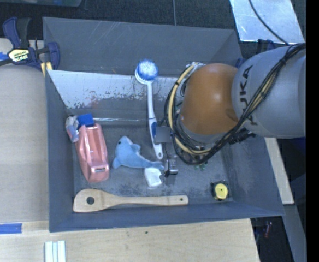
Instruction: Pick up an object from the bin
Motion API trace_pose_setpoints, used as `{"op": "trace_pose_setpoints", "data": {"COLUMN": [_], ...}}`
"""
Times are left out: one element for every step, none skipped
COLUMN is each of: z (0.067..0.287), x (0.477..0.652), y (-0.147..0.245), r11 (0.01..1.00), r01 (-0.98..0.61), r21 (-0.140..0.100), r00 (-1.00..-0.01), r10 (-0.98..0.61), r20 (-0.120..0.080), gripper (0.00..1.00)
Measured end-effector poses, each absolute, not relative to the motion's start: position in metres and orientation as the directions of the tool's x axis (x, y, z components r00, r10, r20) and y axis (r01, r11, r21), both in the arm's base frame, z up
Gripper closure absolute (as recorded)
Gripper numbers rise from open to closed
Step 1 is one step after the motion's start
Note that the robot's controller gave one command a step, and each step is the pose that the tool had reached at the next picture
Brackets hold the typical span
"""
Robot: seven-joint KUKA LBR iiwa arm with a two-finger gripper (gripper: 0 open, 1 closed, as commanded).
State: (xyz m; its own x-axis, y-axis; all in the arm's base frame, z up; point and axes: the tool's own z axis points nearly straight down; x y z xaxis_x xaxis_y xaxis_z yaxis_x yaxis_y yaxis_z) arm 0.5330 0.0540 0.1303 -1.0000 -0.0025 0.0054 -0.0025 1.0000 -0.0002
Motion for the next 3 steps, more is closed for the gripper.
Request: {"op": "trace_pose_setpoints", "data": {"z": [0.135, 0.070, 0.121], "x": [0.535, 0.587, 0.584], "y": [0.054, 0.110, 0.127], "r11": [1.000, 0.998, 0.997], "r01": [0.001, 0.056, -0.073], "r21": [0.000, 0.003, -0.001], "r00": [-1.000, -0.998, -0.997], "r10": [0.001, 0.056, -0.073], "r20": [-0.003, -0.004, -0.019], "gripper": [0.00, 0.00, 0.00]}}
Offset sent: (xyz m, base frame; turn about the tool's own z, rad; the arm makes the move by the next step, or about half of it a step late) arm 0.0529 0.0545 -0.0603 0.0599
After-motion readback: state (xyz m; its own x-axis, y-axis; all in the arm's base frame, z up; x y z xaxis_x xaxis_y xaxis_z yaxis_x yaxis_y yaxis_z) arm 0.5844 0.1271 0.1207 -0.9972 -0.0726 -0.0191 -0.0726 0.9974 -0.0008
